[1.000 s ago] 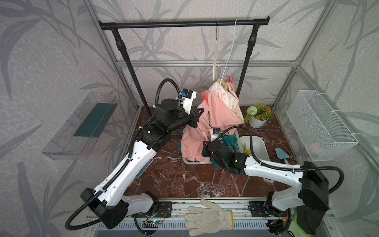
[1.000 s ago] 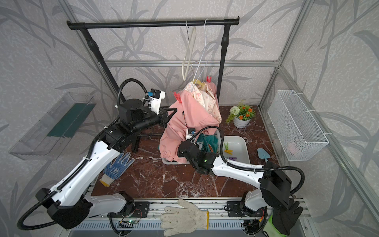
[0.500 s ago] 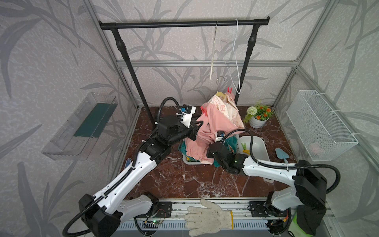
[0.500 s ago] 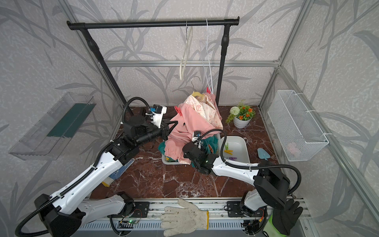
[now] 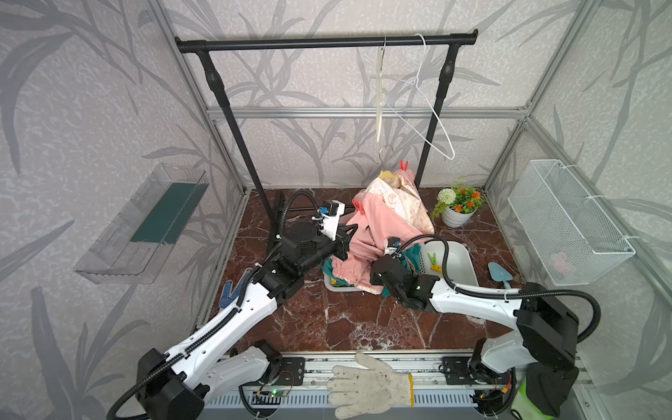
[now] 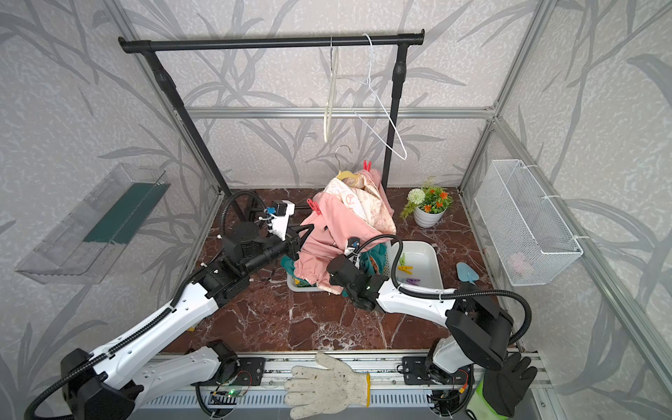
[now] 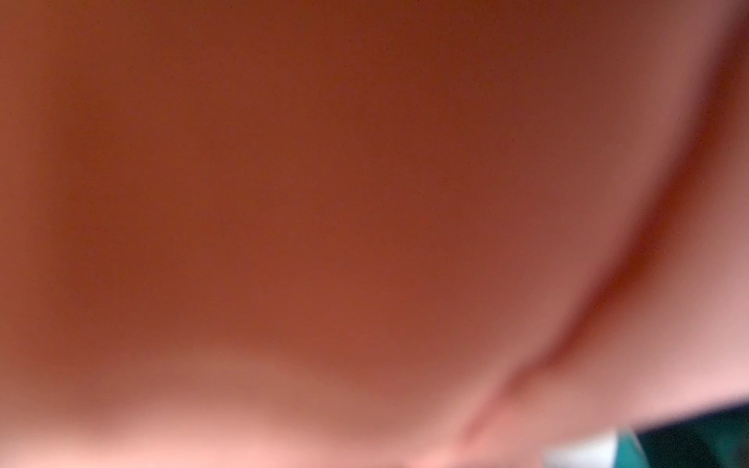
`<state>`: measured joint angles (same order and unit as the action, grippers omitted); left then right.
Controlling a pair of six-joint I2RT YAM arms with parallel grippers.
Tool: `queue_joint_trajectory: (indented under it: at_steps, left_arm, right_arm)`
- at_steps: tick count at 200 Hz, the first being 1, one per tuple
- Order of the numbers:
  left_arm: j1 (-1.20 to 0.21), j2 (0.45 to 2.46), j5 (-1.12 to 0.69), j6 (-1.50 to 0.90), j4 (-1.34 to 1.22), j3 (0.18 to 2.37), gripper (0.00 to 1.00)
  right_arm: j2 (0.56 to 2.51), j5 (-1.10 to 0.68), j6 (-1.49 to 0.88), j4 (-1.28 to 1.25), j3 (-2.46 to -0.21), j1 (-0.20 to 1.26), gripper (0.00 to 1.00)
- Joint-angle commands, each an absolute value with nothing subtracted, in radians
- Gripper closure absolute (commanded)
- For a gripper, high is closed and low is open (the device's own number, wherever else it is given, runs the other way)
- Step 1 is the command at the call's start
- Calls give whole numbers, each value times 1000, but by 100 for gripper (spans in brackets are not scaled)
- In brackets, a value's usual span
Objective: Remove the clothespins securing jackets to the hanger
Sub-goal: Adjust the jacket in the basket.
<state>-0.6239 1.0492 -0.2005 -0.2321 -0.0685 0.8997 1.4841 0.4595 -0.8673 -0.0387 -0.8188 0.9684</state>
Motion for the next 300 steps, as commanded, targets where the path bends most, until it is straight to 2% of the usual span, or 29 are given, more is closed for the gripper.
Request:
queue_joint_trajectory:
  at_steps: [1,25,56,101,144,185,207,228,271,300]
  left_arm:
    - [-632,1018,-167,-212,-153,889,100]
    - [-639,1012,-134,-200,-171,865,100]
    - [-644,1016,-114,-178,-168,857,100]
    - [-655,1017,-91,-177,-205,824,100]
    - [-663,1012,-42,-159,-214,802,100]
    - [-672,1009,-17,-150,-215,798,100]
    - [-681,1002,-8,-132,-213,792,100]
    - [-696,994,8,-105,-206,782,100]
    - [-714,982,38,-83,-193,768,100]
    - [-731,983,59,-56,-187,764,100]
  right_arm:
    - [1464,465,-862,88,-774,954,46]
    - [1424,441,-810,88,-767,954,23]
    - [1398,395,-760,126,-771,945,15]
    - [1327,349,-729,149,-730,925,10]
    - [1210,271,-601,140,-680,925,6]
    - [1122,317,-491,242,-681,914,5]
    - [1073,272,-451,247,-666,856,6]
    - [1022,145,-429,219,-642,768,6]
    - [906,68,-359,213,-614,735,6]
    - [812,-21,-378,213,-590,638,6]
